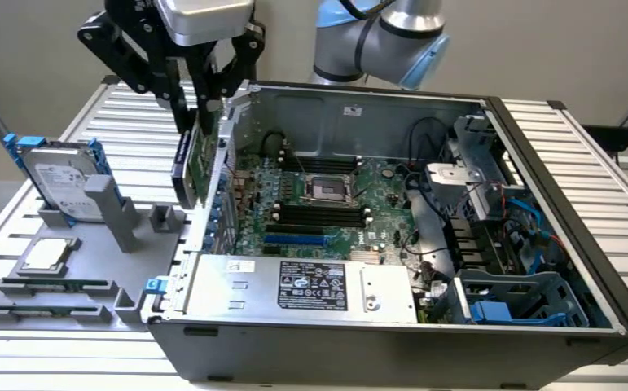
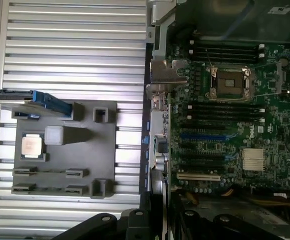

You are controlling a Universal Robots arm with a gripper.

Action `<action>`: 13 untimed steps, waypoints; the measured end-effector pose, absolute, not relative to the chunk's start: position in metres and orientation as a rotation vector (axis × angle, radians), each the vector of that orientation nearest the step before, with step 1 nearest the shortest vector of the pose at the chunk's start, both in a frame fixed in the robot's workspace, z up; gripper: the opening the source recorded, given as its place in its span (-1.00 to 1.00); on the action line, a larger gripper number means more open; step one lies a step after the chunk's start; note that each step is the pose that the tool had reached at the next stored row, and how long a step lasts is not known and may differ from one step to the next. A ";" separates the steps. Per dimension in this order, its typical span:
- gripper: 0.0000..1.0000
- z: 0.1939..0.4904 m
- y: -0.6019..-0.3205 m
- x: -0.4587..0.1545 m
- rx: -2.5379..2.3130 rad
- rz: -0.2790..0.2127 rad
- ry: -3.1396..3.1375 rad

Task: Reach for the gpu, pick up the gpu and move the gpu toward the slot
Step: 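Pick up the gpu and move the gpu toward the slot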

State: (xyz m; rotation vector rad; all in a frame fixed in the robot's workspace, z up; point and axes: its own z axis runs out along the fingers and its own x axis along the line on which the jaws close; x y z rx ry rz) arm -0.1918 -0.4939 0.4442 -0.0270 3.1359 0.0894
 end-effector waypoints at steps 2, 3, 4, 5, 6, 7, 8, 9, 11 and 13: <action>-0.47 0.444 -0.494 -0.183 -0.027 0.090 3.136; -0.47 0.444 -0.494 -0.178 -0.027 0.090 3.137; -0.47 0.444 -0.494 -0.174 -0.027 0.090 3.137; -0.47 0.444 -0.494 -0.169 -0.027 0.090 3.138; -0.47 0.444 -0.494 -0.164 -0.027 0.090 3.139; -0.47 0.444 -0.494 -0.160 -0.027 0.090 3.140; -0.47 0.444 -0.494 -0.155 -0.027 0.090 3.141; -0.47 0.444 -0.494 -0.151 -0.027 0.090 3.142; -0.47 0.444 -0.494 -0.142 -0.027 0.090 3.144; -0.47 0.444 -0.494 -0.133 -0.027 0.090 3.146</action>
